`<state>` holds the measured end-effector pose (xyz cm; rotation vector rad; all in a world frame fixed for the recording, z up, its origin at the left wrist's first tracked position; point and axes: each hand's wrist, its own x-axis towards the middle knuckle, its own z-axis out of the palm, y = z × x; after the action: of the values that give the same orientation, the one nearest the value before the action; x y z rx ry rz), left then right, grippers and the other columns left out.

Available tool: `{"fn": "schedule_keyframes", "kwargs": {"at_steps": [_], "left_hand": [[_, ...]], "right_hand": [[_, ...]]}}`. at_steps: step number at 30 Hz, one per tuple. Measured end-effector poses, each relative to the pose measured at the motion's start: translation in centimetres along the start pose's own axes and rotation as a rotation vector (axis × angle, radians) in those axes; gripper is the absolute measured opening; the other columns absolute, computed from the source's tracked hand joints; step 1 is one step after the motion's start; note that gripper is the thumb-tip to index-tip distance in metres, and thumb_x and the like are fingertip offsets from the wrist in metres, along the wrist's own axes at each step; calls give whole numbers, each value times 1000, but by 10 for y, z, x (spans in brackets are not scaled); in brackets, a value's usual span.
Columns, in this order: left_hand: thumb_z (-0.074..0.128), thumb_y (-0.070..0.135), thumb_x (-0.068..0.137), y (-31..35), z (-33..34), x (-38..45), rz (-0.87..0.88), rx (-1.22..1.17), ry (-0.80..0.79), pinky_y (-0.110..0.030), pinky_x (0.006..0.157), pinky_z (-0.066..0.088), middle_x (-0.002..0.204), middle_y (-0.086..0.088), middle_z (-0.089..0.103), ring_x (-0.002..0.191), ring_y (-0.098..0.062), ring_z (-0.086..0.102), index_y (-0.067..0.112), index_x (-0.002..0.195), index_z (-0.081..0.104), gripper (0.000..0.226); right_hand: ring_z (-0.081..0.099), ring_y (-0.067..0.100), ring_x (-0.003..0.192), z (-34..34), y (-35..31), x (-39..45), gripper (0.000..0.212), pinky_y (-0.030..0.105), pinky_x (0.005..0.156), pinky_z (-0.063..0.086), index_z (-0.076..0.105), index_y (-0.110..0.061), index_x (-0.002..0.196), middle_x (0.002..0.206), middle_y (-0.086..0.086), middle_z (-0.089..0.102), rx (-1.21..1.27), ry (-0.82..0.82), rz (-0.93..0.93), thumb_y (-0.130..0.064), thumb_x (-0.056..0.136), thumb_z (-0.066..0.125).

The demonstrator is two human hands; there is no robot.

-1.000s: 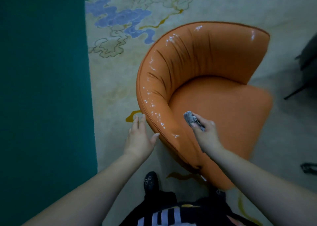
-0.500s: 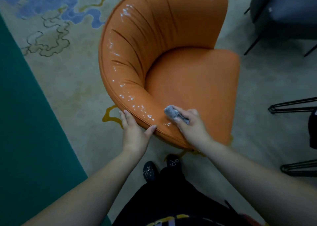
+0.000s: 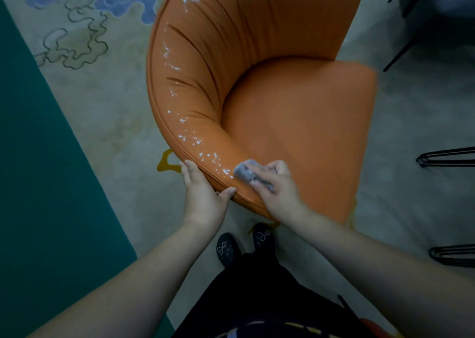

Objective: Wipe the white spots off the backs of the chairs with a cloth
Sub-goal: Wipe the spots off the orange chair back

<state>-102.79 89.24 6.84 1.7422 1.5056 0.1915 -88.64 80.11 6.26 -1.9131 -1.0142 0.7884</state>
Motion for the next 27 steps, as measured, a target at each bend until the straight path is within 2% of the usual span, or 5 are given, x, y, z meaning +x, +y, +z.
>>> {"fn": "schedule_keyframes", "kwargs": {"at_steps": [3, 9, 14, 20, 27], "left_hand": [[82, 24, 72, 0, 1, 0, -9, 2, 5, -5, 96, 3, 159, -13, -7, 145, -20, 2, 2, 151, -3, 118], [84, 25, 70, 3, 0, 1, -20, -2, 4, -5, 96, 0, 160, -12, -6, 145, -18, 3, 3, 151, -2, 120], [84, 18, 69, 9, -4, -2, -9, -26, 16, -24, 115, 16, 160, -12, -6, 145, -18, 2, 3, 151, 0, 118], [86, 18, 67, 12, -7, -7, -14, -108, 8, -39, 110, 37, 160, -6, -7, 146, -19, 11, 7, 152, 0, 121], [85, 14, 67, 9, -7, -7, -16, -160, -5, -40, 107, 42, 160, -7, -5, 143, -28, 26, 9, 152, 0, 121]], "right_hand": [[40, 17, 101, 4, 0, -2, 53, 7, 89, 28, 53, -33, 128, 101, 2, 38, -63, -16, -61, -5, 85, 67], [41, 13, 94, -4, 5, 9, 47, -6, 82, 26, 56, -30, 125, 98, 1, 36, 65, 23, 136, 0, 88, 62], [43, 22, 101, 6, -4, 0, 56, 19, 92, 35, 54, -33, 122, 100, 2, 39, -10, -16, -71, 2, 81, 68], [42, 16, 98, -7, 11, 8, 49, -4, 84, 26, 50, -31, 126, 102, 4, 36, 5, 45, 92, -1, 88, 62], [43, 25, 104, 11, -8, 16, 54, 22, 95, 34, 52, -28, 128, 103, 5, 37, -29, -26, -77, 2, 85, 64]]}}
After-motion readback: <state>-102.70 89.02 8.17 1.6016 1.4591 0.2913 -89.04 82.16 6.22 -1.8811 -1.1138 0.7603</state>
